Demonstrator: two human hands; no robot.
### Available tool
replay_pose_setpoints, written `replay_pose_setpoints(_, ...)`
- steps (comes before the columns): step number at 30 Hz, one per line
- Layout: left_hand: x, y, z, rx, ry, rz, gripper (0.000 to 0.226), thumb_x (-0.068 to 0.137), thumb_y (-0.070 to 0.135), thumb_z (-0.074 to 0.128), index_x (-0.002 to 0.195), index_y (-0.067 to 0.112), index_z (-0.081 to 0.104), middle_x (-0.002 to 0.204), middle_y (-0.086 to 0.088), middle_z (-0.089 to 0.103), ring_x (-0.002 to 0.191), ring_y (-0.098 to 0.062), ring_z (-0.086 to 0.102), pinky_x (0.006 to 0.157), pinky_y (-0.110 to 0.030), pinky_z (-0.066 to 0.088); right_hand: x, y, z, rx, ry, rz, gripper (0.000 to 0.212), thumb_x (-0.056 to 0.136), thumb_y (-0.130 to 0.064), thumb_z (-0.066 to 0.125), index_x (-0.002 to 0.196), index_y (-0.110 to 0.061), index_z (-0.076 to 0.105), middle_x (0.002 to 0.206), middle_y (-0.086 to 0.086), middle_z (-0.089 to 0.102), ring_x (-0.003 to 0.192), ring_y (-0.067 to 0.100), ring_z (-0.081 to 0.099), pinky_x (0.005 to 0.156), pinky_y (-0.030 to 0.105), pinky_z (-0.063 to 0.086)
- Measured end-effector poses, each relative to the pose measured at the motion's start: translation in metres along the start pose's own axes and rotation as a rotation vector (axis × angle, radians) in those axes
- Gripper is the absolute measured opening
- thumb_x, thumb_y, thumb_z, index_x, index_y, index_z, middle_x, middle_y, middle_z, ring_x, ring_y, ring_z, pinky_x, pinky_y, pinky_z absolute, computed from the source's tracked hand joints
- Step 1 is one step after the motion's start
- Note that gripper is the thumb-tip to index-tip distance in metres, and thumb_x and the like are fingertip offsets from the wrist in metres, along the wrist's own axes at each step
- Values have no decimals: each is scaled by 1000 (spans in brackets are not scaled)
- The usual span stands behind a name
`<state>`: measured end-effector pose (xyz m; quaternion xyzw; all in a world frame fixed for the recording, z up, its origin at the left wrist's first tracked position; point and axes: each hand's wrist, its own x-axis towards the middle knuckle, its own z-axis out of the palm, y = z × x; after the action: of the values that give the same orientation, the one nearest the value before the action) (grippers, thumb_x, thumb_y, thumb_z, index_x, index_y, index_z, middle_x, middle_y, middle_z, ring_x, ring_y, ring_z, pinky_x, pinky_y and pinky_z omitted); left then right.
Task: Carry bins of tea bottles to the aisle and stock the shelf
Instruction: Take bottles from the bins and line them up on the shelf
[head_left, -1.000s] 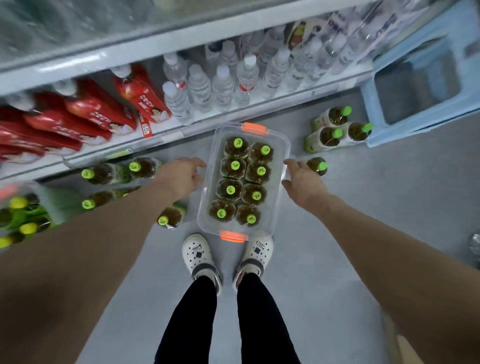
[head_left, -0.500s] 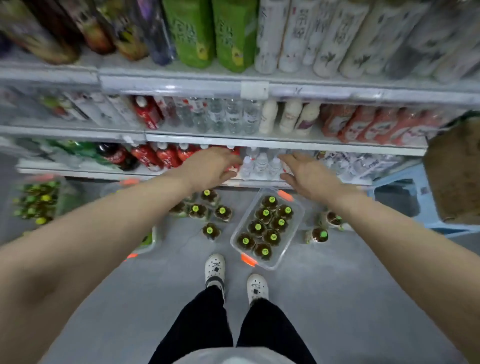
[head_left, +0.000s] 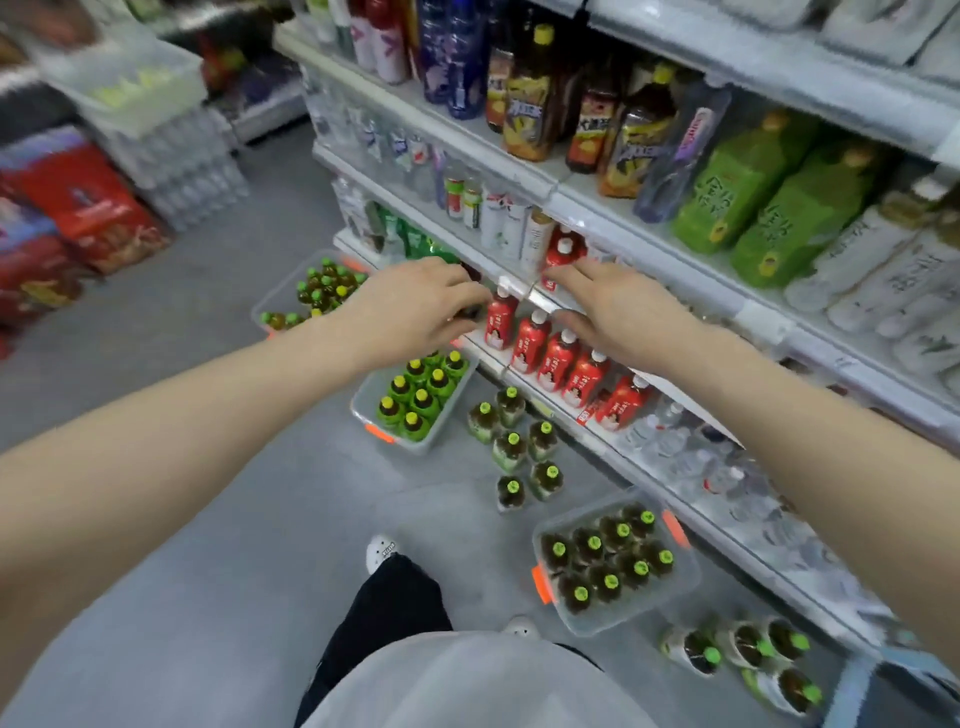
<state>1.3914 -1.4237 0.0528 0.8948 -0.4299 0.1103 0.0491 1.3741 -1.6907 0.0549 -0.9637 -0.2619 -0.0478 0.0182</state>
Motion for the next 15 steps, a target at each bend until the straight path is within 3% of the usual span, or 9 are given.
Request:
replay_pose_setpoints(2,-31,-27,-7,31,31,-62,29,89,25,70,113,9,68,96,-13,68,84,-35,66,68,-41,56,35,-25,1,-11,31,-95,46,98,-33,56,138,-9,52,119,15,62,100,37,63,75,44,54)
replay_pose_setpoints(5,-77,-76,-13,59,66,-184,36,93,36,52,114,11,68,99,-12,68,86,-34,66,69,-42,56,93,-63,9,-5,39,-194,46,96,-32,59,136,-9,54,116,15,63,99,39,63,74,45,53)
replay_pose_setpoints(15,-194,-283,-38,83,93,-463,41,94,41,47,120,14,64,101,-11,68,88,-35,64,75,-42,53,307,-188,47,29,146,-322,43,91,-24,66,131,-10,57,108,15,66,91,36,66,67,39,54)
